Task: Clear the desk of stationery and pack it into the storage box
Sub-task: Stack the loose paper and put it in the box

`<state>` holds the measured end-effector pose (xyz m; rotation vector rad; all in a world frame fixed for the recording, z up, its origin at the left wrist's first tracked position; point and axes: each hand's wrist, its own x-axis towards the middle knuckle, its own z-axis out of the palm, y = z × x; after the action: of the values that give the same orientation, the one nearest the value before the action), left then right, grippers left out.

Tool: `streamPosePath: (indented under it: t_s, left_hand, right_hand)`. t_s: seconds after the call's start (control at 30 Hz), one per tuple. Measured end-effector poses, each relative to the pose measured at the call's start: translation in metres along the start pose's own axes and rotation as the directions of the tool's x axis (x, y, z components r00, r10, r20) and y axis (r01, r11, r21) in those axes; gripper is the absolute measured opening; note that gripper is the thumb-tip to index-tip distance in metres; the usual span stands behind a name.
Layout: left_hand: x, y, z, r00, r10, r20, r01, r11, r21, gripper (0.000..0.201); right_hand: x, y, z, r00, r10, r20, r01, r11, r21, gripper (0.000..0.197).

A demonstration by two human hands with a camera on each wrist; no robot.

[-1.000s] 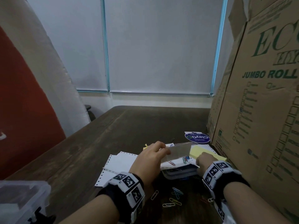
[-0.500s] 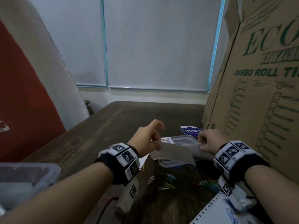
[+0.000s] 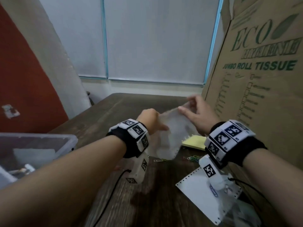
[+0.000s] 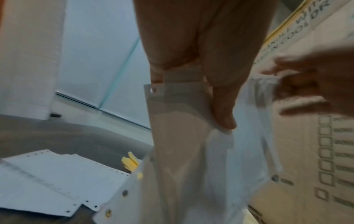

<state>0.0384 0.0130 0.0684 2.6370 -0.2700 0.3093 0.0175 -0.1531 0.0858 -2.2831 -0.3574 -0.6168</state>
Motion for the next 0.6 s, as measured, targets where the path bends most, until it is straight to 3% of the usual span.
streamPosePath:
  t_s: [0.03,0.1,0.17,0.23,0.3,0.4,0.53,0.6]
  left_hand:
    - [-0.003,-0.005,-0.007,0.999,-0.039,-0.026,0.038,0.999,-0.034,0.049]
    - [-0.006,-0.016,-0.018,0.992,-0.107,-0.065,0.097,0.985,-0.145,0.051]
    - [-0.011,-0.023,-0.026,0.985,-0.154,-0.076,0.13,0.958,-0.254,0.051]
    - [-0.018,-0.027,-0.032,0.98,-0.194,-0.04,0.167,0.917,-0.363,0.05]
    - [-0.024,-0.027,-0.034,0.98,-0.201,-0.011,0.176,0.883,-0.435,0.047]
    - [-0.03,-0.029,-0.034,0.98,-0.198,-0.024,0.157,0.843,-0.515,0.047]
    - [-0.031,-0.035,-0.03,0.976,-0.215,-0.023,0.159,0.788,-0.594,0.046]
    - [-0.031,-0.039,-0.027,0.974,-0.228,-0.003,0.175,0.758,-0.628,0.043]
  right_hand:
    - [-0.005,0.005,-0.001,0.996,0.086,0.011,-0.086,0.996,-0.003,0.044]
    - [-0.018,0.021,0.003,0.943,0.219,0.25,-0.174,0.966,-0.192,0.043]
    - [-0.033,0.031,0.01,0.754,0.341,0.561,-0.05,0.882,-0.469,0.045]
    - [-0.045,0.032,0.02,0.57,0.447,0.69,0.109,0.791,-0.602,0.054]
    - [-0.052,0.025,0.027,0.459,0.489,0.742,0.218,0.747,-0.627,0.064]
    - [-0.059,0.013,0.031,0.442,0.498,0.746,0.265,0.722,-0.639,0.056]
    - [-0.058,0.012,0.032,0.438,0.511,0.74,0.304,0.69,-0.657,0.027]
    - [-0.057,0.01,0.032,0.441,0.526,0.727,0.333,0.656,-0.677,0.028]
